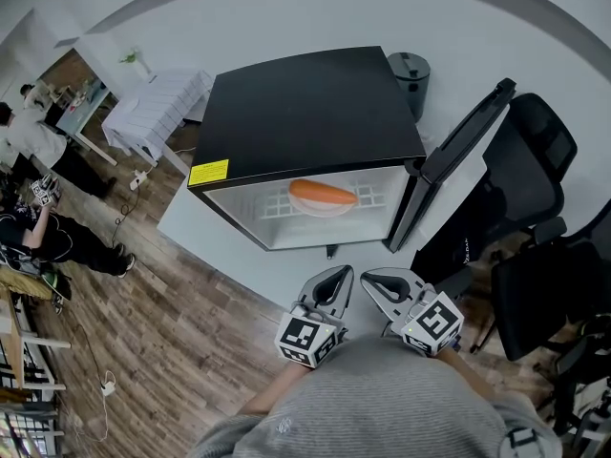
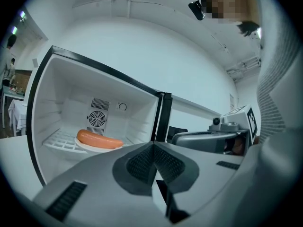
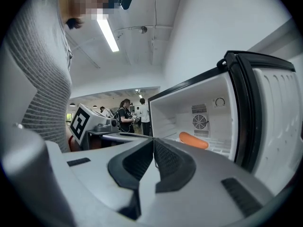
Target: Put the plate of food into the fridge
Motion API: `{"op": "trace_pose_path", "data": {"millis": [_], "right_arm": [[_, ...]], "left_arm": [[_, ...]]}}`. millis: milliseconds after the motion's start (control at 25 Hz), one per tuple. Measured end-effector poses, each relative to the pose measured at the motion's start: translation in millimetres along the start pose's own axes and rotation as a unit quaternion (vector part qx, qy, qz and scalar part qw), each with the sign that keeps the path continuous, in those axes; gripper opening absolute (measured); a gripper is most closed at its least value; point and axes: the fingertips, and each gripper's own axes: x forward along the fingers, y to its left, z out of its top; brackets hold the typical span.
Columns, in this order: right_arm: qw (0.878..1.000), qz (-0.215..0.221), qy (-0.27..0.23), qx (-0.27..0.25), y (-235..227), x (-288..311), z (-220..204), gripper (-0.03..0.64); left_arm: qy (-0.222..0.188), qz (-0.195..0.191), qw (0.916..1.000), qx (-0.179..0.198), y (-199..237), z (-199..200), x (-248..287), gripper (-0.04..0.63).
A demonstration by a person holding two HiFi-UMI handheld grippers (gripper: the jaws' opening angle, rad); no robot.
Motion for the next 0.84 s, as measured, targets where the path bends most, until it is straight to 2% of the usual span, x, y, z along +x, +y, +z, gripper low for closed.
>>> {"op": "trace_pose_path", "data": {"millis": [840], "right_arm": [[1.000, -0.017, -0.004, 0.008, -8.6, -5.5, -0.7, 0.015]], "left_arm": [[0.010, -0.001, 0.9997, -0.024, -2.8, -7.5, 5.9, 0.011]]}}
